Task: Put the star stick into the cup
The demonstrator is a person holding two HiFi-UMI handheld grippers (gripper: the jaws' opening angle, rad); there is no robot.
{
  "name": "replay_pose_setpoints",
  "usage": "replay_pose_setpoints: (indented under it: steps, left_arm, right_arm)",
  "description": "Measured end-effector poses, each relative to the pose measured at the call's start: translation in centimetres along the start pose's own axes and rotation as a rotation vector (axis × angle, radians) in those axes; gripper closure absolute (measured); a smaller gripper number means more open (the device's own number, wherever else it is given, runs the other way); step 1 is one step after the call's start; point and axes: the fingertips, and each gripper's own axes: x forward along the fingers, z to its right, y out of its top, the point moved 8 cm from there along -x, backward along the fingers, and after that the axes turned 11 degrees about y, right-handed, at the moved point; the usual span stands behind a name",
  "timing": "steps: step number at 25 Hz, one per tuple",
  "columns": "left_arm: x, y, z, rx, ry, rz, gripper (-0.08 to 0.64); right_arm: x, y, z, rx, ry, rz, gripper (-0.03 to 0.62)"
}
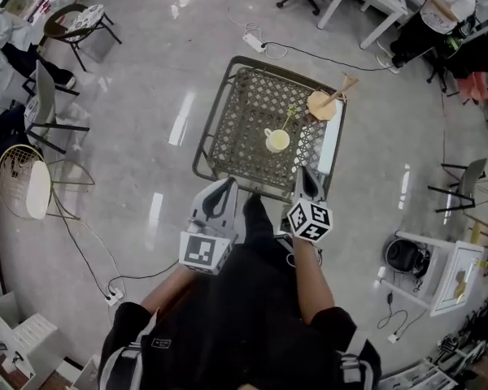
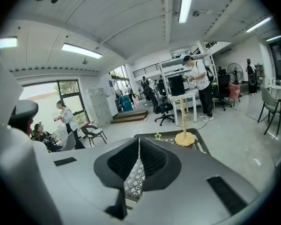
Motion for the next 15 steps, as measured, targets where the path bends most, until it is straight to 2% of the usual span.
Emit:
replay_pose_setpoints:
  steps: [5, 11, 15]
  left_arm:
    - [-4.2, 0.0, 1.1, 0.008, -0.072, 0.019, 0.543]
    - [-5.8, 0.4, 3.8, -0.033, -0.079, 0.046, 0.543]
    - [-6.6, 0.3, 5.1, -0.008, -0.075, 0.037, 0.543]
  right_arm:
    - [-6.7, 0.6, -3.7, -0.002, -0.010, 0.075, 0.575]
    - [-12.3, 2.0, -4.7, 0.006, 0.007, 0.138, 0.577]
    - [-14.7, 2.3, -4.8, 0.001, 0.016, 0.162, 0.578]
